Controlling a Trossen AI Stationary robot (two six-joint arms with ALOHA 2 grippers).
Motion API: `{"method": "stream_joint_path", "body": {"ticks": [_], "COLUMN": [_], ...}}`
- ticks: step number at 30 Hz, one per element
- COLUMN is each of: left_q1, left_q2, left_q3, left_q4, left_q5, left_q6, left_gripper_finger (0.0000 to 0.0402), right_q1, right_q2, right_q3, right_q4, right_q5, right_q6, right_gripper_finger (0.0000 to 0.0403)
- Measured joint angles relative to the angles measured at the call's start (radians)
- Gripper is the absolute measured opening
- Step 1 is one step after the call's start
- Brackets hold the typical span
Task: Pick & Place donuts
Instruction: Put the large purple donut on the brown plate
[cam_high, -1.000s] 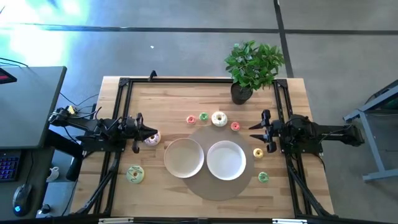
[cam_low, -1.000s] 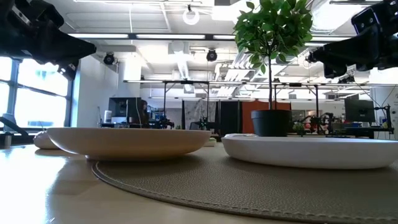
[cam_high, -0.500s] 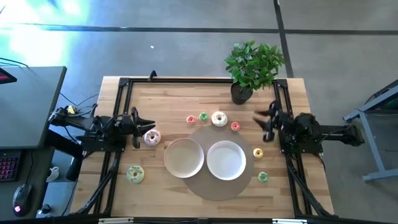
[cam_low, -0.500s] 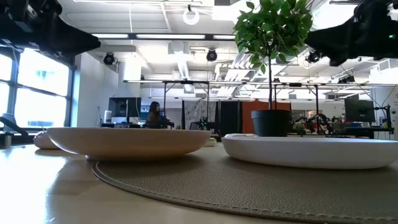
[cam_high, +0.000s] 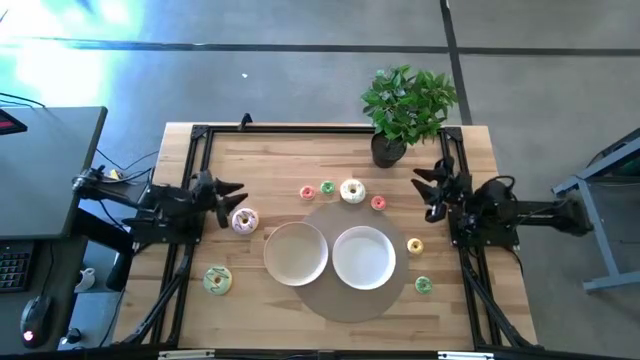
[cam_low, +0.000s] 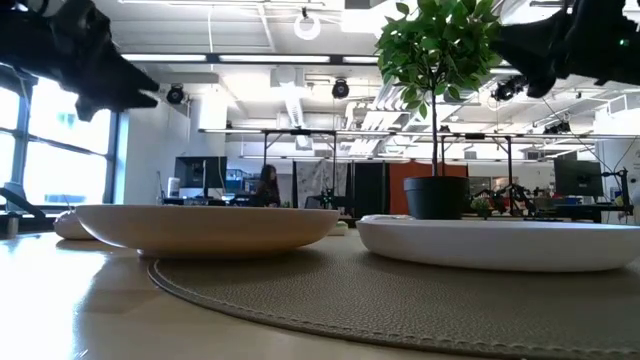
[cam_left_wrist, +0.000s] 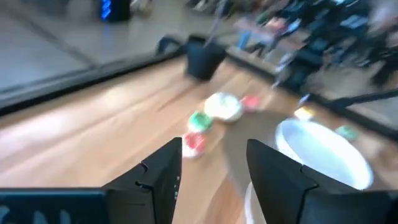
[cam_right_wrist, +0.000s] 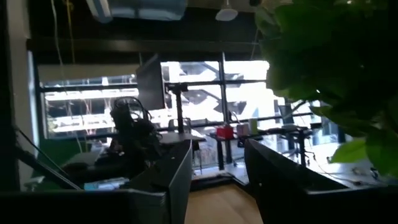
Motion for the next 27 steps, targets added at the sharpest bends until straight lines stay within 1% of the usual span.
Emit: {"method": "stream_joint_path", "body": {"ticks": [3, 8, 10, 12, 15, 18, 23, 27], "left_q1": [0.0, 0.0, 0.0, -0.001, -0.001, -0.001, -0.001, -0.001], "left_q2": [0.12, 0.351, 0.445, 0.531, 0.65, 0.758, 0.894, 0.954], "left_q3": [0.049, 0.13, 0.148, 0.163, 0.168, 0.168, 0.168, 0.168], "left_q4": [-0.039, -0.044, -0.063, -0.094, -0.136, -0.176, -0.167, -0.132], "left_q5": [0.033, 0.163, 0.203, 0.233, 0.255, 0.262, 0.266, 0.269], "left_q6": [-0.062, -0.124, -0.179, -0.268, -0.388, -0.476, -0.522, -0.522], "left_gripper_finger": [0.0165, 0.0159, 0.0158, 0.0158, 0.0158, 0.0158, 0.0158, 0.0158], "right_q1": [-0.006, -0.006, -0.006, -0.006, -0.006, -0.006, -0.006, -0.006], "right_q2": [0.091, 0.257, 0.319, 0.371, 0.436, 0.485, 0.544, 0.576], "right_q3": [0.009, 0.083, 0.118, 0.151, 0.195, 0.231, 0.287, 0.329], "right_q4": [0.067, 0.09, 0.09, 0.09, 0.09, 0.089, 0.088, 0.089], "right_q5": [-0.052, -0.045, -0.058, -0.069, -0.069, -0.069, -0.069, -0.043], "right_q6": [-0.014, 0.005, -0.003, -0.015, -0.019, -0.053, -0.125, -0.157], "right_gripper_finger": [0.0145, 0.0145, 0.0145, 0.0145, 0.0145, 0.0145, 0.0145, 0.0145]}}
